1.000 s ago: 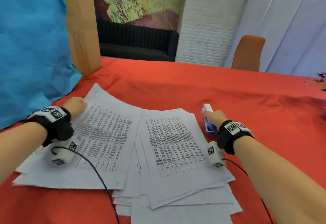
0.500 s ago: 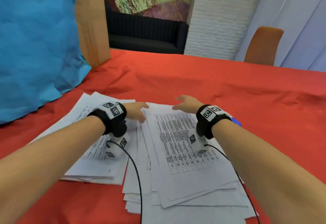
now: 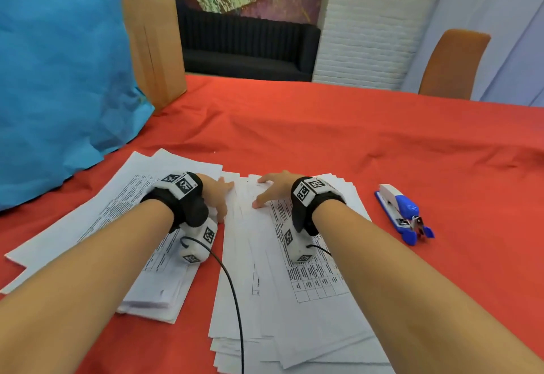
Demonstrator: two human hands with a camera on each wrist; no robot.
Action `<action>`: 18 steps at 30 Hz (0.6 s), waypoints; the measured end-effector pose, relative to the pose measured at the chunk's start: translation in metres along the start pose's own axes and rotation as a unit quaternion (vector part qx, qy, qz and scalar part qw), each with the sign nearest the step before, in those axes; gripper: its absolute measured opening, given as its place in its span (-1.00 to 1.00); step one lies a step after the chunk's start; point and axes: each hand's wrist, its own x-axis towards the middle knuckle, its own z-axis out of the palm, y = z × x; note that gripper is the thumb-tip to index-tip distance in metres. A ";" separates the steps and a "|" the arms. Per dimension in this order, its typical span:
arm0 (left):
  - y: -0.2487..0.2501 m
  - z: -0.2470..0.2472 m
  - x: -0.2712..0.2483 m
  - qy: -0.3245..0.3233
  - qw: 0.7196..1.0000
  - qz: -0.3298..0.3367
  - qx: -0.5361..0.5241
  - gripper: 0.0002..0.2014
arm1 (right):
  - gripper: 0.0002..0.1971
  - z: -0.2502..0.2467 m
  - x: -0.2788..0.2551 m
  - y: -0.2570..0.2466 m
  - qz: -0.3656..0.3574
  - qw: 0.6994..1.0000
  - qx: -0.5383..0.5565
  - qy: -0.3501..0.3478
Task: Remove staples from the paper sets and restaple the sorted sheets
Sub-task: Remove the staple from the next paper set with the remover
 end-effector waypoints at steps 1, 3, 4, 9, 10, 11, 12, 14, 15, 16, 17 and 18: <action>0.004 -0.002 -0.003 0.017 1.000 -0.003 -0.001 -0.14 | -0.22 -0.001 -0.005 0.003 -0.006 1.000 0.000 -0.003; 0.014 -0.004 -0.001 0.065 0.997 -0.002 -0.034 -0.45 | -0.26 -0.005 -0.015 0.010 -0.024 1.000 0.004 -0.018; 0.020 -0.004 -0.001 0.084 0.995 0.006 -0.053 -0.58 | -0.27 -0.008 -0.022 0.014 -0.038 0.999 0.013 -0.021; 0.047 0.011 -0.020 0.078 0.992 0.004 -0.103 -0.64 | -0.24 -0.013 -0.059 0.061 -0.039 0.983 0.171 0.053; 0.048 0.014 -0.022 0.089 0.991 0.010 -0.097 -0.64 | -0.22 -0.006 -0.066 0.071 -0.025 0.984 0.173 0.040; 0.046 0.015 -0.024 0.100 0.986 -0.001 -0.133 -0.64 | -0.20 0.004 -0.072 0.079 -0.009 0.986 0.167 0.015; 0.046 0.013 -0.025 0.101 0.984 -0.012 -0.146 -0.65 | -0.18 0.013 -0.076 0.083 0.003 0.987 0.158 -0.005; 0.041 0.011 -0.017 0.099 0.986 0.003 -0.134 -0.75 | -0.16 0.025 -0.076 0.087 0.015 0.991 0.135 -0.009; 0.038 0.015 -0.013 0.099 0.984 0.021 -0.146 -0.76 | -0.14 0.028 -0.074 0.086 0.018 0.992 0.123 -0.005; 0.037 0.019 -0.014 0.089 0.980 0.018 -0.179 -0.78 | -0.11 0.029 -0.071 0.084 0.022 0.994 0.108 -0.003; 0.036 0.024 -0.013 0.098 0.977 0.030 -0.189 -0.80 | -0.09 0.029 -0.068 0.082 0.025 0.996 0.090 -0.002; 0.034 0.030 -0.012 0.116 0.971 0.029 -0.208 -0.71 | -0.07 0.030 -0.065 0.079 0.030 0.997 0.072 -0.004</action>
